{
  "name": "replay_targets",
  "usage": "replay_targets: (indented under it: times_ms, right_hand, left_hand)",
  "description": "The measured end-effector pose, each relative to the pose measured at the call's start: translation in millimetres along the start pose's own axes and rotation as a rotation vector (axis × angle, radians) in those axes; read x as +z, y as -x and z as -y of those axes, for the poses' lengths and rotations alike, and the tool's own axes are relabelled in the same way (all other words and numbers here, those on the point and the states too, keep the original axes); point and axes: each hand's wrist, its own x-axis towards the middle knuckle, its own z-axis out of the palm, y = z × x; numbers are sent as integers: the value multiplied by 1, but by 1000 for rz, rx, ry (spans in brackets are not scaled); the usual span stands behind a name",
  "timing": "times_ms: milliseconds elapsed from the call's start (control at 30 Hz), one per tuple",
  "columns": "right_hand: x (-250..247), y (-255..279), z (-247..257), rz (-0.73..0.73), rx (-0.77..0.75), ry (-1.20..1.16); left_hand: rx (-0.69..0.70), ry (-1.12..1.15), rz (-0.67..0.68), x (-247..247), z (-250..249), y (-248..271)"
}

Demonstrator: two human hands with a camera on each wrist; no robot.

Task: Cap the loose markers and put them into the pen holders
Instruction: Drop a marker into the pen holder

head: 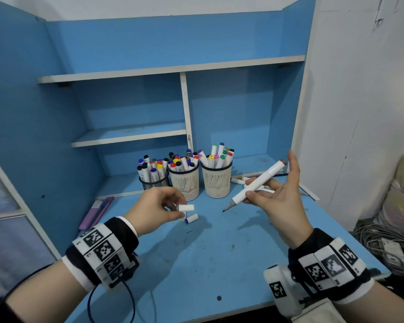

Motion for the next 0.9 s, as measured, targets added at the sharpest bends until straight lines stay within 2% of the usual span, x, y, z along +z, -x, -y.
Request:
replay_targets:
  times_ms: [100, 200, 333, 400, 533, 667, 900]
  right_hand:
    - [7, 5, 2, 14, -15, -24]
    - [11, 9, 3, 1, -13, -15]
    - [7, 16, 5, -22, -11, -9]
    - [2, 19, 5, -51, 4, -6]
    - [-14, 23, 4, -99, 18, 11]
    - [-28, 25, 2, -145, 41, 28]
    - [-40, 29, -6, -198, 66, 66]
  left_hand:
    - [41, 43, -28, 0, -13, 10]
    - [28, -63, -19, 1, -12, 13]
    - [-177, -247, 221, 2, 12, 16]
    - [-276, -314, 283, 3, 27, 19]
    - [-420, -369, 253, 0, 53, 22]
    - [-533, -312, 209, -5, 70, 19]
    - [-627, -293, 243, 1, 73, 4]
